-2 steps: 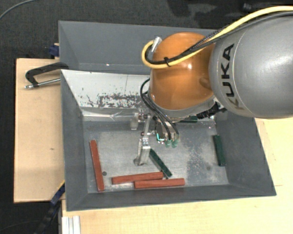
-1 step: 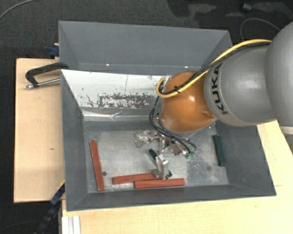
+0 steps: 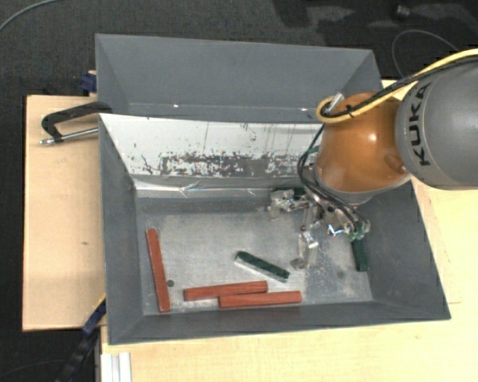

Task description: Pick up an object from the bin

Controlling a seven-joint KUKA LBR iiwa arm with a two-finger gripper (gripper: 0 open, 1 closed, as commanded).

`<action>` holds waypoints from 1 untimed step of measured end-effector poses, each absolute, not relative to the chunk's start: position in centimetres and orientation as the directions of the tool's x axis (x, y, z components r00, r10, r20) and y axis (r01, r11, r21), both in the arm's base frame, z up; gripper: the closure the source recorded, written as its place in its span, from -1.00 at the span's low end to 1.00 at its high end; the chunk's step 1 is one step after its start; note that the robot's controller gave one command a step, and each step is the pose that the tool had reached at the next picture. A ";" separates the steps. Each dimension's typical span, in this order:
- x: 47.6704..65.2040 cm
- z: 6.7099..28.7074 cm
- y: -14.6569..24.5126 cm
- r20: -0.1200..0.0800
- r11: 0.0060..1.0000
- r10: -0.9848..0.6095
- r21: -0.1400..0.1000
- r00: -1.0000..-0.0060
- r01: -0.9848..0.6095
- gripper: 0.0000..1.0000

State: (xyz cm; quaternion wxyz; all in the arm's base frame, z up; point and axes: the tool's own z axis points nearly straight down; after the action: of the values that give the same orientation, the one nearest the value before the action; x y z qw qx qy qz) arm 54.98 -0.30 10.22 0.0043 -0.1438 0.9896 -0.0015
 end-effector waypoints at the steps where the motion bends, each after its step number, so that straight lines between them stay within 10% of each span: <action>1: 52.5 10.5 6.1 0.000 1.000 0.011 0.004 -1.000 0.011 -1.00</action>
Offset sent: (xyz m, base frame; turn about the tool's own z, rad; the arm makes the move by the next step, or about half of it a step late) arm -0.0254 0.0600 0.0024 0.3040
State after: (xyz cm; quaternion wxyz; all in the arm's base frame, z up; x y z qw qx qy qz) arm 52.45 6.12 10.55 -0.0002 0.0055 1.0000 0.0021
